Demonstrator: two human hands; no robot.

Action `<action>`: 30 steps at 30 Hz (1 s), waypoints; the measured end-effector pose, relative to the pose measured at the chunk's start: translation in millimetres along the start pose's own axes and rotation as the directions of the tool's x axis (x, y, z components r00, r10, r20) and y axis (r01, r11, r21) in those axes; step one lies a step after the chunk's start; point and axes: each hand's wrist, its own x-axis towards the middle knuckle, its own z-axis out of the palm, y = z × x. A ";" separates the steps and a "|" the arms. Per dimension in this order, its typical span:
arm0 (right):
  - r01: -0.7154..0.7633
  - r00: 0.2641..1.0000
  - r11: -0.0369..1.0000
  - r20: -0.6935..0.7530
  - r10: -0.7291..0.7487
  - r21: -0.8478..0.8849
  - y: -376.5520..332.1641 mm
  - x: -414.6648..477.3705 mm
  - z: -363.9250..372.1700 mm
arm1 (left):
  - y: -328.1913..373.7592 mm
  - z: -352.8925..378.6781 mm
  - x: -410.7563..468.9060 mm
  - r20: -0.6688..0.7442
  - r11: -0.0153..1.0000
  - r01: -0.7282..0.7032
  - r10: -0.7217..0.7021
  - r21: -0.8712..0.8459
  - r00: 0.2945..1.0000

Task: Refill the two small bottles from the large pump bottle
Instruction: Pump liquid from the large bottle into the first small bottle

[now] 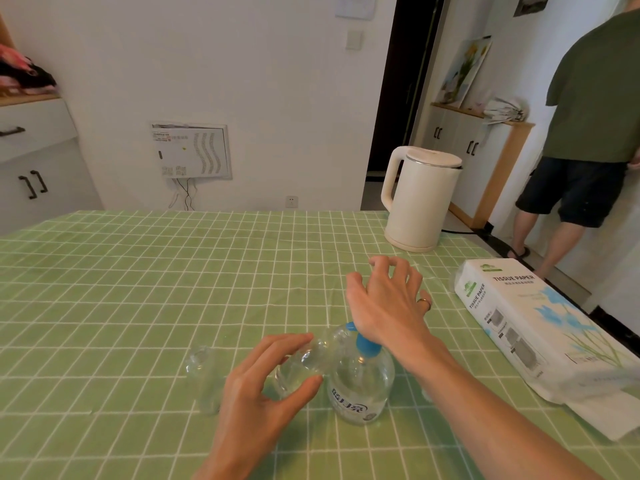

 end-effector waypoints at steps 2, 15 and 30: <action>-0.005 1.000 1.000 0.015 0.005 -0.019 1.2 -0.1 3.0 | -0.3 0.2 -0.2 0.003 1.000 0.004 -0.004 0.006 1.000; 0.057 0.996 0.998 -0.063 -0.059 -0.032 0.5 2.1 -1.4 | 1.4 -0.3 0.1 -0.012 1.000 -0.002 0.002 0.002 1.000; 0.031 0.999 0.999 -0.026 -0.032 -0.036 -0.9 1.0 -4.4 | 3.3 -0.8 0.3 -0.005 1.000 -0.004 0.004 0.014 1.000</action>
